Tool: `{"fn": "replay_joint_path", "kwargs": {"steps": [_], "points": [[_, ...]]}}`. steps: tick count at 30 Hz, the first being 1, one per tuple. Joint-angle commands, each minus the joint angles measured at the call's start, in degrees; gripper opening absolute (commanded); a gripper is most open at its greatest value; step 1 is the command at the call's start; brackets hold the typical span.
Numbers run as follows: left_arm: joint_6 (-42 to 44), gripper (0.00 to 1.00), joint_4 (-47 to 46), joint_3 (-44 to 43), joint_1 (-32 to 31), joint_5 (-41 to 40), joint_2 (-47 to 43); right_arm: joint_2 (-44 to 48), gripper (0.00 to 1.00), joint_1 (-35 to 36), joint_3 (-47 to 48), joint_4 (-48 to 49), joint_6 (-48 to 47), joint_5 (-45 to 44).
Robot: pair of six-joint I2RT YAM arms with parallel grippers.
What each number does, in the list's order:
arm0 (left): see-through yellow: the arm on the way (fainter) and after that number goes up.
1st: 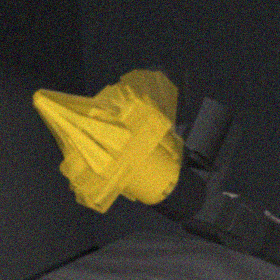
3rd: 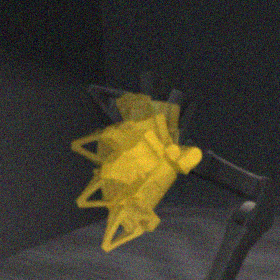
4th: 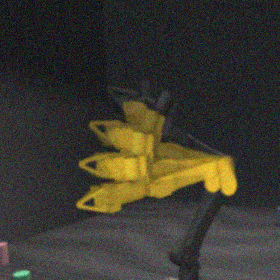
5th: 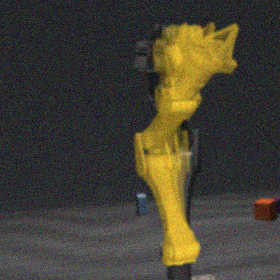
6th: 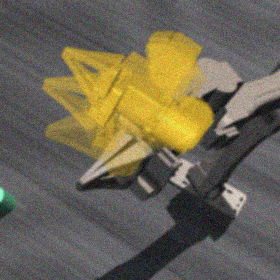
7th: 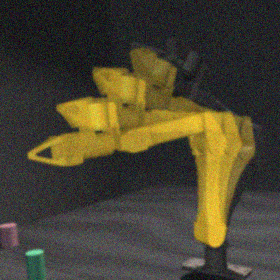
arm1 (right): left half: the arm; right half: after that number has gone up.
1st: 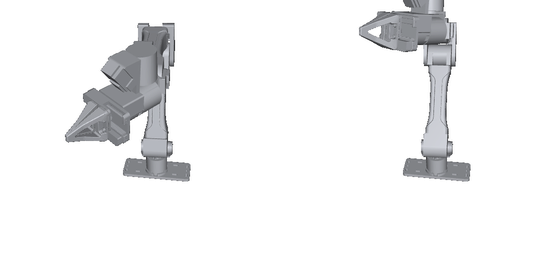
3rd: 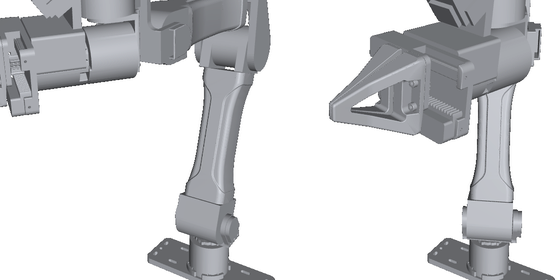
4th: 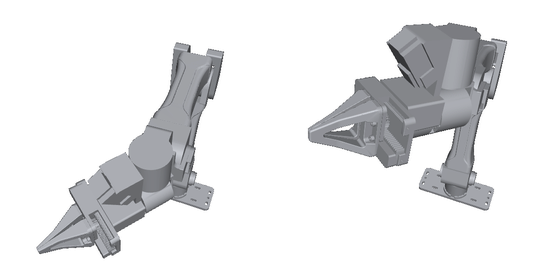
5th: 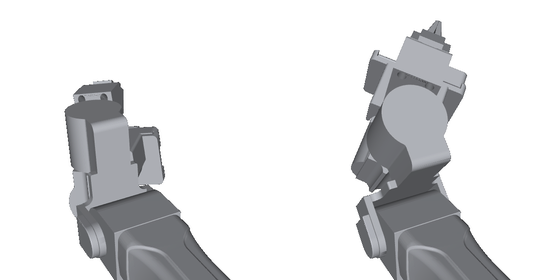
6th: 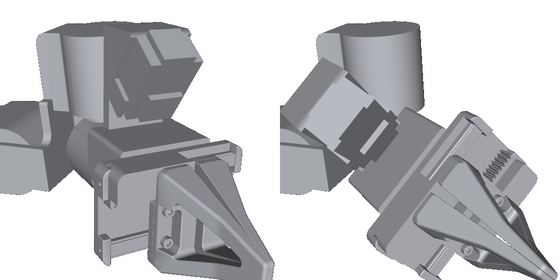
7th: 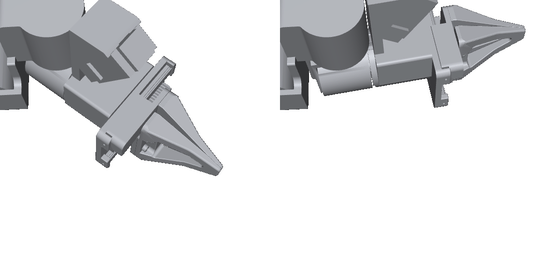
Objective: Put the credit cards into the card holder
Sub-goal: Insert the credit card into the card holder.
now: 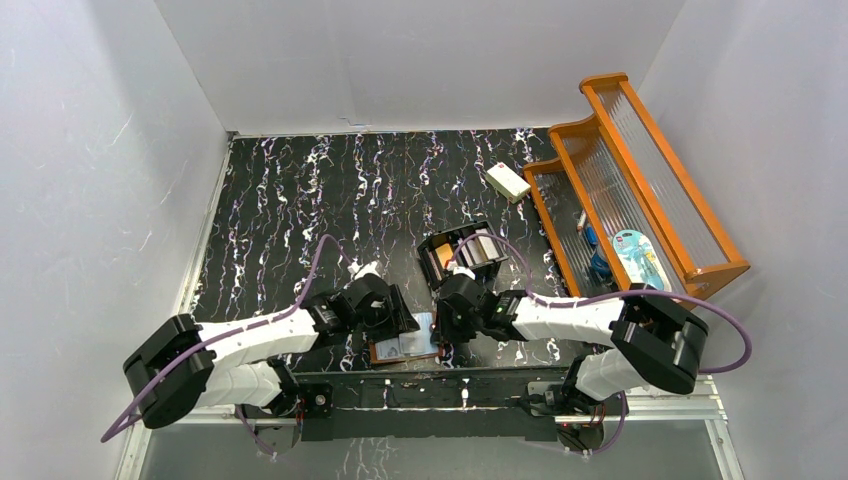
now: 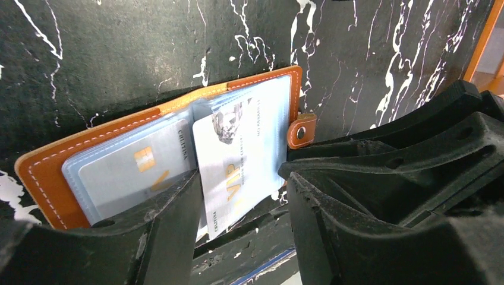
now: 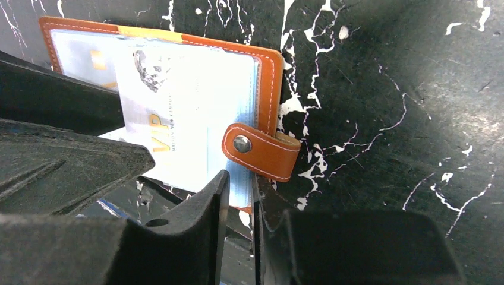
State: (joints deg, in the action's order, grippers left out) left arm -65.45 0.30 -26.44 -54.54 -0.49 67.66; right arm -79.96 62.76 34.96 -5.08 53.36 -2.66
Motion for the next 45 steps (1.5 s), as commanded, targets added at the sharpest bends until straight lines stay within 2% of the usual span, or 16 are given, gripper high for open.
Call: {"fn": "replay_joint_path", "kwargs": {"steps": [1, 11, 31, 42, 45], "points": [[1.7, 0.52, 6.6, -3.4, -0.2, -2.6, -1.3, -0.2, 0.27, 0.2, -1.4, 2.6, 0.7, -1.2], [2.1, 0.52, 10.4, -5.5, -0.2, -2.2, 1.0, -0.6, 0.23, 0.2, -2.0, 2.9, 0.7, -1.4], [2.3, 0.52, -1.3, -6.2, -0.2, 3.7, 7.4, -2.6, 0.23, 0.2, 0.8, 2.7, -0.1, 0.8], [0.7, 0.53, -0.3, -4.4, 0.0, 1.5, -2.4, -0.2, 0.32, 0.2, 2.6, 1.9, 0.3, 0.3], [0.8, 0.53, 6.2, -6.6, -0.1, -0.5, -1.2, 0.5, 0.33, 0.2, 2.3, 3.8, 0.4, 1.1]]}}
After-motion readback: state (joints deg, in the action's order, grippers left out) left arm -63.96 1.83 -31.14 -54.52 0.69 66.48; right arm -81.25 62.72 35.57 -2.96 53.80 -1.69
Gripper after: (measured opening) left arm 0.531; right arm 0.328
